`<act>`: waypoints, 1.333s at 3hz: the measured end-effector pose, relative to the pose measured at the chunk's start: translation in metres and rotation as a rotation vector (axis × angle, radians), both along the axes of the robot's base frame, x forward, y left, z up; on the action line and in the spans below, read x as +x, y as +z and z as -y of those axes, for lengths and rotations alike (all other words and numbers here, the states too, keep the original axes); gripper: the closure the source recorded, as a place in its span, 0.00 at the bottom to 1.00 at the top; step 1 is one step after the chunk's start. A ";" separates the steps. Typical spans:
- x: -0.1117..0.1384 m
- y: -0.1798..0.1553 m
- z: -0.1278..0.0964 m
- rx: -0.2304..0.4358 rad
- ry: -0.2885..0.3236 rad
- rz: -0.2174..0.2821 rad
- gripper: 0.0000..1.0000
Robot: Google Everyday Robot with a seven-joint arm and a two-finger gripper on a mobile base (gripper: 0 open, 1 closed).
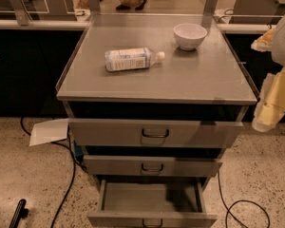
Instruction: Close bottom drawer
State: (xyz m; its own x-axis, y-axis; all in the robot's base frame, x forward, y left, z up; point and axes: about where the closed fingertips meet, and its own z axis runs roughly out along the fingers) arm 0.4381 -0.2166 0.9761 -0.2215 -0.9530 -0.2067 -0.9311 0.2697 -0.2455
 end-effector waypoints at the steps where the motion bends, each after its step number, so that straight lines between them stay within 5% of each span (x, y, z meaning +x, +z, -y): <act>1: -0.001 0.002 -0.002 0.003 -0.004 0.018 0.00; 2: -0.019 -0.017 -0.005 0.080 -0.049 0.040 0.00; 4: -0.050 -0.162 -0.024 0.421 -0.221 -0.059 0.00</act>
Offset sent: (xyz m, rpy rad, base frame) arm -0.0158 -0.0005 -0.0656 0.2617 -0.1626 -0.1708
